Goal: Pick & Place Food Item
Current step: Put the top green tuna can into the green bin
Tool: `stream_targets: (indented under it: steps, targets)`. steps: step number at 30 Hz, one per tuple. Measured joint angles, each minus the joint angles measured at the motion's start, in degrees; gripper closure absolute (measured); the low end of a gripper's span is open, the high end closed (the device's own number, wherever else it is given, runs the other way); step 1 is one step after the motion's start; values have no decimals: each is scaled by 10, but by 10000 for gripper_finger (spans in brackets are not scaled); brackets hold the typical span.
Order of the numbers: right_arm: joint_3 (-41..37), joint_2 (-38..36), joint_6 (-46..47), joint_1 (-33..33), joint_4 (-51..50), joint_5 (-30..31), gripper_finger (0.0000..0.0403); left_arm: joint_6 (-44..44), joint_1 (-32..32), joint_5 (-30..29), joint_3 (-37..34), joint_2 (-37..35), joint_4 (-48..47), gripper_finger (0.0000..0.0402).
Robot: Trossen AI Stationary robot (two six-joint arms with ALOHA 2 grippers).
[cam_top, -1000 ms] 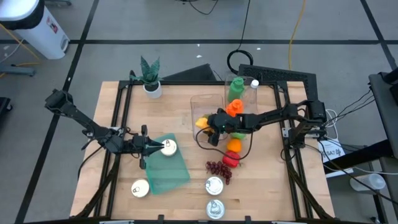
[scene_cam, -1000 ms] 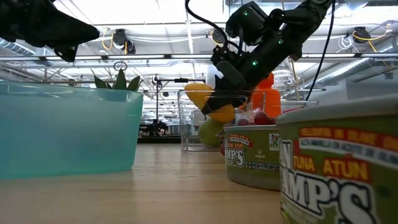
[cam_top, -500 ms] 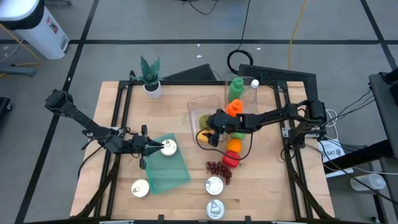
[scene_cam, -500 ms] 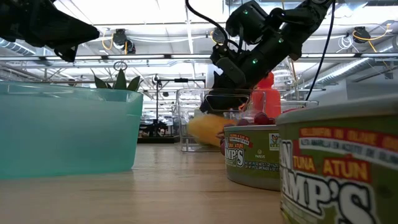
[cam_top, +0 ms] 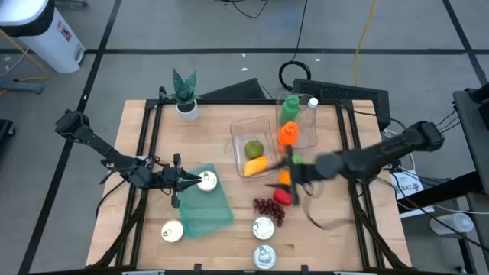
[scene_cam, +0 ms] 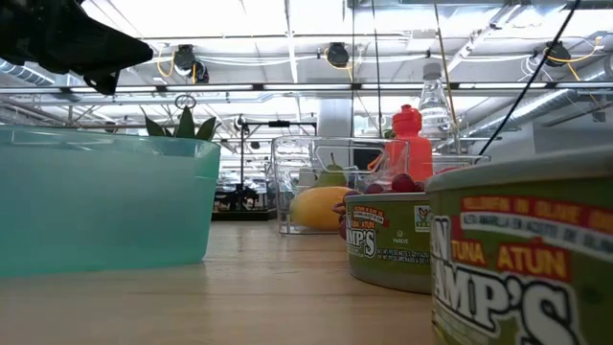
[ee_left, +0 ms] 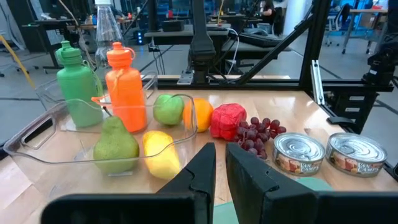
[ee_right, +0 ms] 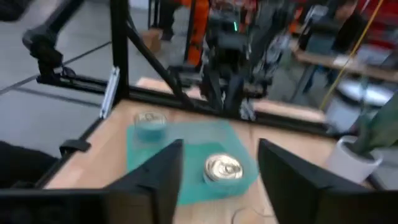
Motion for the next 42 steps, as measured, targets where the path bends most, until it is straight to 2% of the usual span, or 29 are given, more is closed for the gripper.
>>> stream_targets:
  steps: [3,6,8,10,12,15,19,23,26,29,34,38,42]
  targets:
    - [-31,-27,-7,102,-1,116,285,-2,0,11,0,0,-3,352]
    - [-84,-30,0,174,35,178,344,-2,0,26,0,0,-7,352]
    - [-132,-28,5,199,108,172,376,1,1,20,0,0,-7,352]
    - [-181,-23,1,202,204,124,395,13,4,-6,0,0,-8,352]
    - [-230,-18,0,197,296,95,396,13,9,-25,0,0,-6,352]
    - [-286,-17,18,183,378,94,386,12,16,-19,0,0,-1,352]
    - [-334,-16,69,164,410,93,384,12,18,-11,0,2,-9,352]
    - [-350,-5,97,158,411,93,391,-17,18,-11,0,13,-28,352]
    - [-350,21,97,158,419,92,397,-48,18,19,0,29,-31,352]
    - [-340,48,81,154,421,88,402,-45,17,54,0,48,-17,352]
    - [-305,83,55,125,419,22,402,-33,17,88,10,83,16,352]
    - [-263,118,51,109,382,-13,403,-29,17,118,64,130,-8,352]
    - [-209,159,54,105,312,-28,403,-27,17,119,140,199,-42,352]
